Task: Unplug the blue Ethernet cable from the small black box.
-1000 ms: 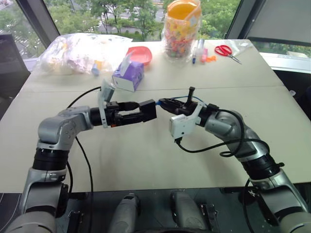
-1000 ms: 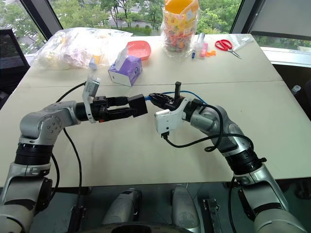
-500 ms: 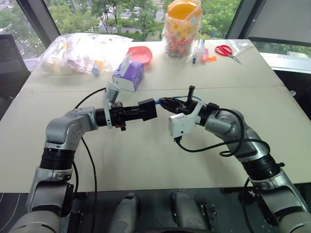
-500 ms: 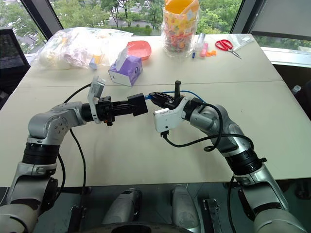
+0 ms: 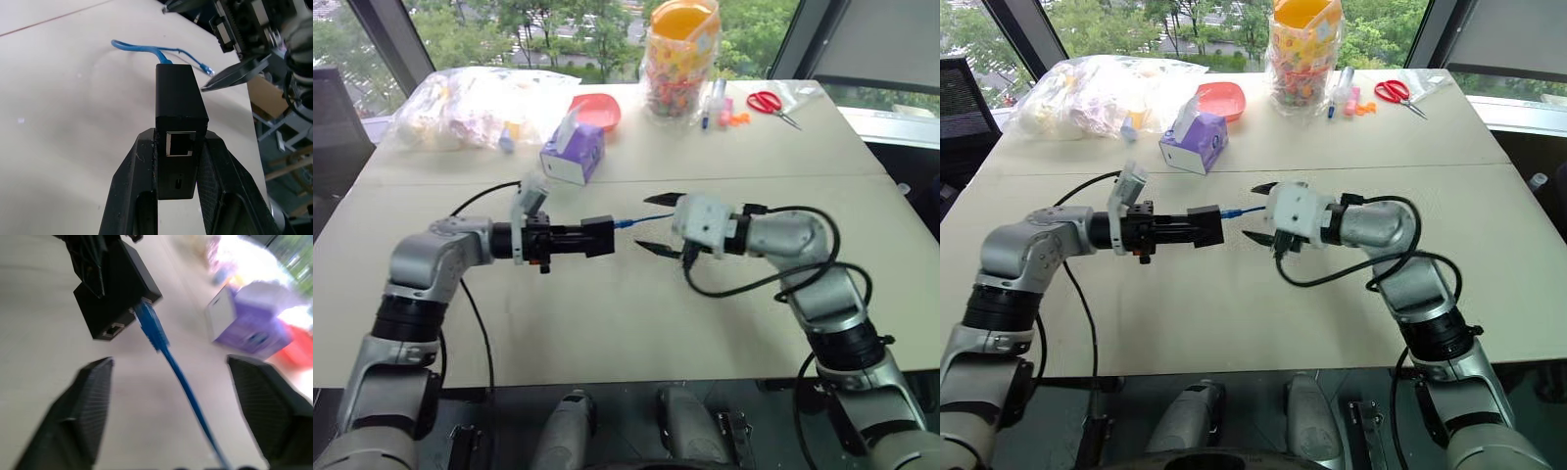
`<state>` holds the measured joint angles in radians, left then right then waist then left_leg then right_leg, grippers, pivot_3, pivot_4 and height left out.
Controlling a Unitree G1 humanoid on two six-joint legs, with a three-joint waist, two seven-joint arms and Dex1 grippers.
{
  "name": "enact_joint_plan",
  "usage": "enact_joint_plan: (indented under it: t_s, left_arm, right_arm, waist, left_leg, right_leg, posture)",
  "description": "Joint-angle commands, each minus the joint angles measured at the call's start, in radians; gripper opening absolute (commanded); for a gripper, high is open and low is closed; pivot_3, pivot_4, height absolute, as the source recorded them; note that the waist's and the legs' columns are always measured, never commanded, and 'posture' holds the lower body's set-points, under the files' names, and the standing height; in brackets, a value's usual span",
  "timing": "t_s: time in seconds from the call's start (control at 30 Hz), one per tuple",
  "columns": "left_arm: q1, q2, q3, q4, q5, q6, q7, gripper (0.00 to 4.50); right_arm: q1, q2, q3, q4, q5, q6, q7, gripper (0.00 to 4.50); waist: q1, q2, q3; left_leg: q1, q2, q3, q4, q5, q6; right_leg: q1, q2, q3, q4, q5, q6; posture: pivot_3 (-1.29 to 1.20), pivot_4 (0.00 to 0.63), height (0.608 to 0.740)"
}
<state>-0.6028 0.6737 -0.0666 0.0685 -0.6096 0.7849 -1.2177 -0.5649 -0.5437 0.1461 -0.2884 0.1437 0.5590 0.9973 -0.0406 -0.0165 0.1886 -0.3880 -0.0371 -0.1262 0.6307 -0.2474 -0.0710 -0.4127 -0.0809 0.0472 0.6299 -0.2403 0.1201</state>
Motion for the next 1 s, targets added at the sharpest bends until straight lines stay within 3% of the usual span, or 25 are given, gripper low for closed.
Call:
enact_joint_plan:
  t_s: [0.03,0.27,0.53,0.63,0.73,1.0]
  left_arm:
    - [-0.021,0.039,-0.018,-0.037,0.000,-0.034,-0.095,0.47]
    - [-0.036,0.054,-0.023,-0.052,-0.003,-0.026,-0.146,0.47]
    - [-0.030,0.055,-0.019,-0.070,-0.006,-0.014,-0.147,0.47]
    - [-0.030,0.055,-0.018,-0.071,-0.005,-0.011,-0.144,0.47]
    - [-0.029,0.053,-0.015,-0.072,-0.004,-0.009,-0.138,0.47]
    - [-0.025,0.053,-0.011,-0.076,-0.007,-0.008,-0.128,0.47]
  right_arm:
    - [-0.050,0.003,-0.089,-0.007,0.210,0.308,0.032,4.06]
    - [-0.137,0.050,-0.153,0.072,0.412,0.616,-0.013,4.06]
    - [-0.189,0.071,-0.102,0.079,0.482,0.649,-0.040,4.06]
    - [-0.190,0.066,-0.078,0.079,0.484,0.633,-0.044,3.27]
    - [-0.193,0.058,-0.050,0.083,0.479,0.618,-0.044,1.79]
    - [-0.213,0.050,-0.022,0.087,0.484,0.605,-0.047,1.79]
  waist:
    - [0.000,0.000,0.000]
    - [-0.004,0.000,0.000]
    - [-0.004,0.000,0.000]
    - [-0.004,0.000,0.000]
    - [-0.004,0.000,0.000]
    - [-0.004,0.000,0.000]
  left_leg:
    - [0.000,0.000,0.000,0.000,0.000,0.000]
    - [0.000,0.000,0.000,0.000,0.000,0.000]
    - [-0.002,0.000,0.000,0.000,0.000,0.001]
    - [-0.002,0.000,0.000,0.000,0.000,0.001]
    - [-0.002,0.000,0.000,0.000,0.000,0.001]
    - [-0.002,0.000,0.000,0.000,0.000,0.001]
  right_leg:
    - [0.000,0.000,0.000,0.000,0.000,0.000]
    - [-0.001,0.000,0.000,0.000,0.000,0.000]
    - [-0.002,0.000,0.000,0.000,0.000,0.000]
    - [-0.003,0.000,0.000,0.000,0.000,0.000]
    - [-0.003,0.000,0.000,0.000,0.000,0.000]
    - [-0.003,0.000,0.000,0.000,0.000,0.001]
  posture:
    - [0.00,0.150,0.740]
    - [0.00,0.150,0.740]
    - [0.00,0.150,0.740]
    - [0.00,0.150,0.740]
    - [0.00,0.150,0.740]
    - [0.00,0.150,0.740]
